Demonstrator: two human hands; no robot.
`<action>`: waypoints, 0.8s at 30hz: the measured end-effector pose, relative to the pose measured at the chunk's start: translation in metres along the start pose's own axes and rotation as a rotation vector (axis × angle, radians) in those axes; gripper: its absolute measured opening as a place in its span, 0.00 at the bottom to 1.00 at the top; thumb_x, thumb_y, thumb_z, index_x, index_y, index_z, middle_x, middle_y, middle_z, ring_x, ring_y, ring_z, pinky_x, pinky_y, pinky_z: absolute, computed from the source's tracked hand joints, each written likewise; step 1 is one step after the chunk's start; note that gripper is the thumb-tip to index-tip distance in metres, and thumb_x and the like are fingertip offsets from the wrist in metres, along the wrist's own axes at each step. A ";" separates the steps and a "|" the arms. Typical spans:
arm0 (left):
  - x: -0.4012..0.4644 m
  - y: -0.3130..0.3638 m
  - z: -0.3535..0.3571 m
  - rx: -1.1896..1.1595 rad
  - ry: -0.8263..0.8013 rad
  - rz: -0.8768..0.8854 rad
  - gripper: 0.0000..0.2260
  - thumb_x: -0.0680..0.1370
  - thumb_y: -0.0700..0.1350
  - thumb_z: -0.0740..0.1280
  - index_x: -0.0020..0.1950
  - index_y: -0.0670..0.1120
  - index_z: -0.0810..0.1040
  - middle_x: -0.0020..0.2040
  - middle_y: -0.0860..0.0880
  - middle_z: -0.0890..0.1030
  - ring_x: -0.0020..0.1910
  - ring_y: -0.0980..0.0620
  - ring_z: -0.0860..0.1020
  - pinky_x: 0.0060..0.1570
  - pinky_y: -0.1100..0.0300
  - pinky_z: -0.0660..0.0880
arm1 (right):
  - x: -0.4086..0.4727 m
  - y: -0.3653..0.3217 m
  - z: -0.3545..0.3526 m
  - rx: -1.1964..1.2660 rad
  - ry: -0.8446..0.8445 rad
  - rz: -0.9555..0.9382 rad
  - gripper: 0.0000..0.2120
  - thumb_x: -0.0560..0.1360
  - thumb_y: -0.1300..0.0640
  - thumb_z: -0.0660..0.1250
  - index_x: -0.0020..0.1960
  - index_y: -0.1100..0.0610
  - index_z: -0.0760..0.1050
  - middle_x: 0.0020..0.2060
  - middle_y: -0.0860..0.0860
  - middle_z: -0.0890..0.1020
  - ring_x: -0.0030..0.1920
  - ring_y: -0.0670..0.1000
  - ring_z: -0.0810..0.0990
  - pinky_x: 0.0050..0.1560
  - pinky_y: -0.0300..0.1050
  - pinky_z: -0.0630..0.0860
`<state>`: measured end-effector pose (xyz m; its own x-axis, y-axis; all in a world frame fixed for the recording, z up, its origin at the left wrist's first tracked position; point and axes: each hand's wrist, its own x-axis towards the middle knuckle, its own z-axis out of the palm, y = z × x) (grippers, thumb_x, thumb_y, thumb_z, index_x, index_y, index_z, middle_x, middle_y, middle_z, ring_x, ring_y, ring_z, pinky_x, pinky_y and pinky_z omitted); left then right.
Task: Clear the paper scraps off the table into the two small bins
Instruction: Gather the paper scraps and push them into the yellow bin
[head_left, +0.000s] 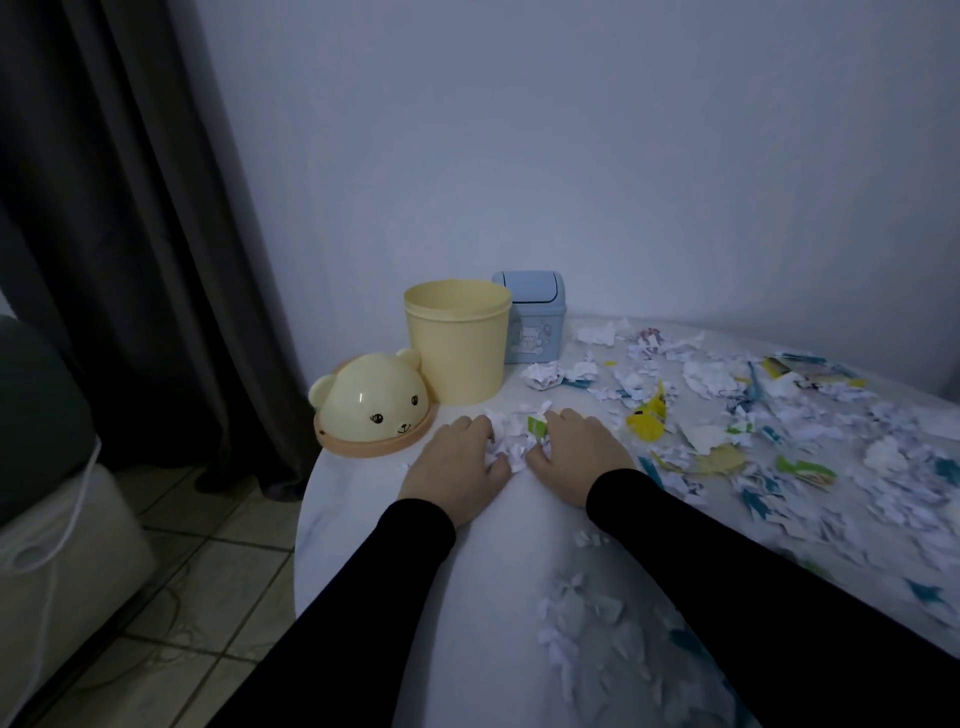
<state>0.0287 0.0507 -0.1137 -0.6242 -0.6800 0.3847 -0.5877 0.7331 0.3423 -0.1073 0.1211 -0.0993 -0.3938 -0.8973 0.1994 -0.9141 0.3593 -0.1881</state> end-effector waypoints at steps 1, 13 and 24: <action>-0.001 0.002 0.000 0.003 0.007 -0.008 0.11 0.77 0.49 0.63 0.50 0.41 0.72 0.49 0.41 0.77 0.51 0.42 0.74 0.49 0.53 0.67 | -0.001 -0.001 -0.001 0.001 0.005 0.007 0.18 0.78 0.49 0.56 0.61 0.61 0.69 0.57 0.59 0.74 0.58 0.61 0.73 0.55 0.50 0.69; -0.004 0.008 -0.011 -0.100 0.048 -0.059 0.19 0.73 0.45 0.65 0.28 0.47 0.58 0.31 0.48 0.66 0.41 0.43 0.72 0.36 0.60 0.57 | 0.002 0.005 -0.029 0.207 0.092 0.035 0.12 0.76 0.55 0.57 0.36 0.55 0.62 0.39 0.53 0.70 0.41 0.56 0.71 0.41 0.43 0.64; 0.016 0.020 -0.025 -0.631 0.309 -0.232 0.03 0.76 0.44 0.65 0.49 0.49 0.75 0.33 0.53 0.74 0.30 0.55 0.70 0.30 0.69 0.66 | 0.021 0.001 -0.054 0.525 0.131 0.114 0.14 0.79 0.59 0.53 0.38 0.58 0.73 0.38 0.53 0.74 0.42 0.55 0.71 0.42 0.44 0.66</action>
<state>0.0196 0.0550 -0.0788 -0.2914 -0.8523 0.4344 -0.2213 0.5018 0.8362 -0.1218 0.1168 -0.0433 -0.5268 -0.8087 0.2617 -0.7072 0.2462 -0.6628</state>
